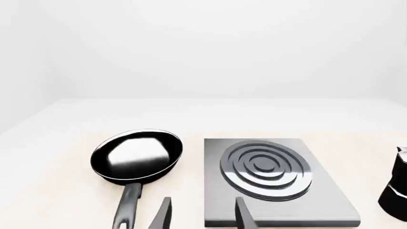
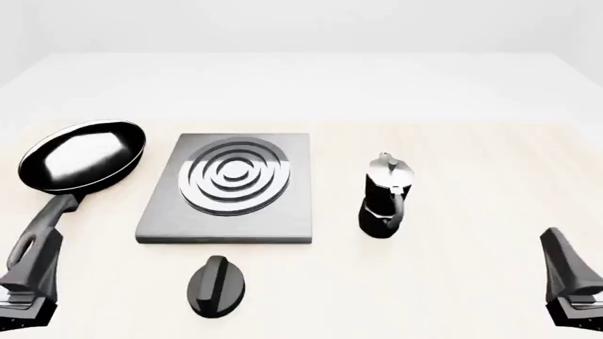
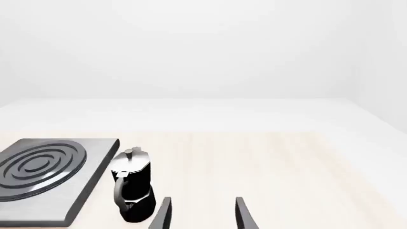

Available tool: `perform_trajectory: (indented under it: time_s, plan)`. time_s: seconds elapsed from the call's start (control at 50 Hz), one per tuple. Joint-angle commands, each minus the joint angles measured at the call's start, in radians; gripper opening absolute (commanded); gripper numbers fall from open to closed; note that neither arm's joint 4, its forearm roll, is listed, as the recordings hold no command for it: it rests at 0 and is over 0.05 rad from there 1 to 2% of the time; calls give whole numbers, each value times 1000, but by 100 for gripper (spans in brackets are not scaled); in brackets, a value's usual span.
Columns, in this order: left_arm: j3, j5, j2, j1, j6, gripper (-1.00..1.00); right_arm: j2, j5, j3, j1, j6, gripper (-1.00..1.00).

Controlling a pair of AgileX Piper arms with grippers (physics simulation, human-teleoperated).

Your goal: Turn on the stove and put the moka pot on it.

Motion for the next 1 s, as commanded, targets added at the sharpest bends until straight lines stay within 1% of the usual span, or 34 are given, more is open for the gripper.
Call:
perform_trajectory:
  time_s: [0.02,0.2,0.26,0.3,0.34,0.36,0.38,0.4,0.42,0.44,0.46,0.48,0.54,0.56,0.58,0.62,0.66,0.68,0.7,0.72,0.74,0.78,0.8,0.82,0.84,0.86,0.9,0.94,0.96,1.0]
  plan:
    - [-5,2,3,-4,3,100,0,6,-1,-4,7,100]
    - [-58,21,0,-9,19,100,-1,13,0,-11,23,100]
    - [-70,30,-1,-30,36,100,-1,15,0,-8,22,100]
    - [-82,48,0,-63,68,100,-1,15,0,-4,21,100]
    - [-96,57,-1,-67,80,100,-1,15,0,-2,19,100]
    - [-105,74,3,-85,106,100,-1,15,0,-2,19,100]
    - [-113,83,8,-88,111,100,-1,15,0,0,19,100]
    - [-125,89,17,-90,99,100,-1,16,0,1,19,100]
    - [-140,92,42,-110,94,100,-1,16,0,1,18,100]
    - [-149,89,59,-127,105,100,-1,18,0,1,17,100]
    - [-163,90,67,-142,130,100,-1,19,0,2,17,100]
    - [-168,90,73,-144,135,100,-1,20,0,3,17,100]
    - [-205,71,157,-157,170,100,-1,24,1,3,14,100]
    - [-217,71,177,-170,167,100,-1,24,1,4,16,100]
    - [-238,79,197,-209,166,100,-1,25,1,4,17,100]
    - [-269,95,227,-242,151,100,0,27,1,5,19,100]
    - [-286,93,267,-277,168,100,0,28,1,4,21,100]
    - [-302,104,286,-291,164,100,0,29,1,4,22,100]
    - [-314,105,316,-338,168,100,0,31,1,5,18,100]
    - [-319,109,317,-343,171,100,0,32,1,5,17,100]
    - [-343,131,336,-338,152,100,0,32,1,6,18,100]
    - [-365,139,387,-381,132,100,0,34,1,6,18,100]
    - [-381,150,410,-383,110,100,-1,35,1,6,19,100]
    - [-397,154,444,-404,94,100,-1,36,1,6,21,100]
    - [-404,153,457,-407,106,100,-1,37,1,7,21,100]
    - [-410,155,461,-392,119,100,-1,39,1,7,21,100]
    - [-417,144,501,-413,127,100,2,39,0,9,22,100]
    - [-425,140,567,-436,114,100,2,41,0,9,23,100]
    - [-423,130,602,-453,132,100,2,42,0,8,23,100]
    - [-420,121,655,-456,136,100,2,41,0,8,23,100]
